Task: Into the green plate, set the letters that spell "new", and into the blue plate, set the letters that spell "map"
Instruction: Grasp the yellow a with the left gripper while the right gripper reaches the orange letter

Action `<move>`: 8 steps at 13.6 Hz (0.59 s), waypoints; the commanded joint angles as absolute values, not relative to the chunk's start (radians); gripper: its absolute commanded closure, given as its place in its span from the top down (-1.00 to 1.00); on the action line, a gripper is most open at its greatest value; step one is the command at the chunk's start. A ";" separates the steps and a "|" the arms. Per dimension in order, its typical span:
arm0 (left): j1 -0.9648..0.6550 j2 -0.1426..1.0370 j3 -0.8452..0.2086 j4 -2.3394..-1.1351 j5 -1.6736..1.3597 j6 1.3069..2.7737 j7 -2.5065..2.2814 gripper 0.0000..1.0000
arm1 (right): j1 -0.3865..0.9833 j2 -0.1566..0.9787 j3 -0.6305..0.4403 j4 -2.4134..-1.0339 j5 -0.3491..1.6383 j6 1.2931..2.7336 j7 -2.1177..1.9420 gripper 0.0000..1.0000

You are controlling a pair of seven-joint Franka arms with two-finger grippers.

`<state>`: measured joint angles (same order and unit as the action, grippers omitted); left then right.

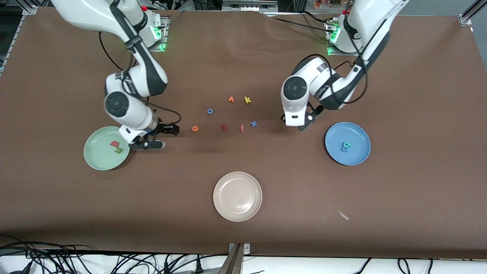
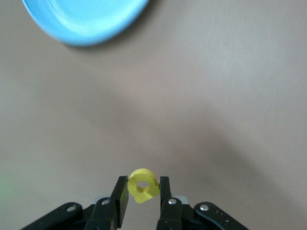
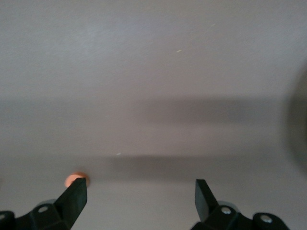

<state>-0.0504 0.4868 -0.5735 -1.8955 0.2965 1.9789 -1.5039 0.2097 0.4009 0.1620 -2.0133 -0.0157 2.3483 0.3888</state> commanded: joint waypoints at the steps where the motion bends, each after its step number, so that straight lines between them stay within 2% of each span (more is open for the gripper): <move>1: 0.015 0.482 -0.578 -1.798 0.325 1.844 -1.269 -0.90 | 0.261 0.399 0.160 -2.016 -0.038 2.353 0.513 1.00; 4: 0.115 0.479 -0.577 -1.776 0.330 1.839 -1.030 -0.87 | 0.322 0.426 0.160 -2.017 -0.040 2.422 0.649 1.00; 8: 0.219 0.498 -0.566 -1.753 0.353 1.851 -0.734 -0.85 | 0.333 0.451 0.160 -2.057 -0.040 2.519 0.664 1.00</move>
